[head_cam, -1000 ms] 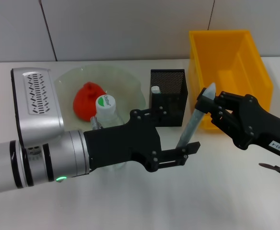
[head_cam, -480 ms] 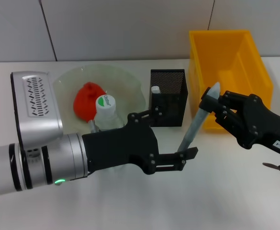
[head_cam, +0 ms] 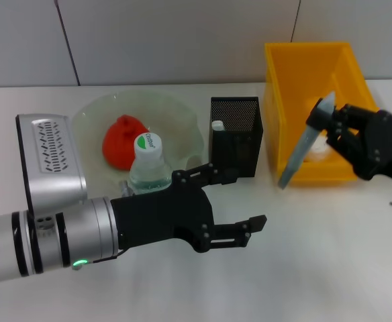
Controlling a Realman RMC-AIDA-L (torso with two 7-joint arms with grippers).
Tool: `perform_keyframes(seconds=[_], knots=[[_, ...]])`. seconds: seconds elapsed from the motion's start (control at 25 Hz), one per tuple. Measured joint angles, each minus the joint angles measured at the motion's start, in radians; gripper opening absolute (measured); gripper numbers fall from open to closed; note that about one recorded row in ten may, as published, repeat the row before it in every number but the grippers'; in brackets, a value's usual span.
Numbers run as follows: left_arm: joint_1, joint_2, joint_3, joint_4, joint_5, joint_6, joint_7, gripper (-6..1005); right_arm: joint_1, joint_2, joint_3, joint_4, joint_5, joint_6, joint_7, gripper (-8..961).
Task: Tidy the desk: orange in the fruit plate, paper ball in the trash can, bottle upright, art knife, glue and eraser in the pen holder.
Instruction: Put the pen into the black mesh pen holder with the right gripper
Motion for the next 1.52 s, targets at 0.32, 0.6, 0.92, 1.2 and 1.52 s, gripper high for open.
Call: perform_keyframes(seconds=[0.32,0.6,0.92,1.2,1.52], knots=[[0.000,-0.002,0.006,-0.023,0.000,0.002,0.014,847,0.054,-0.002,0.022,0.066,0.001,0.120,0.015,144],[-0.006,-0.003,0.008,-0.036,-0.001,0.001,0.020,847,0.146,-0.002,0.015,0.067,0.000,0.239,0.015,143],[-0.017,-0.005,0.009,-0.057,-0.014,0.002,0.043,846,0.232,-0.014,0.015,0.065,-0.004,0.341,0.067,143],[-0.024,-0.005,0.009,-0.066,-0.014,0.001,0.043,845,0.290,-0.021,-0.047,0.066,0.002,0.447,0.117,144],[-0.024,-0.006,0.011,-0.089,-0.054,0.005,0.078,845,0.348,-0.016,-0.059,0.004,0.005,0.565,0.118,144]])
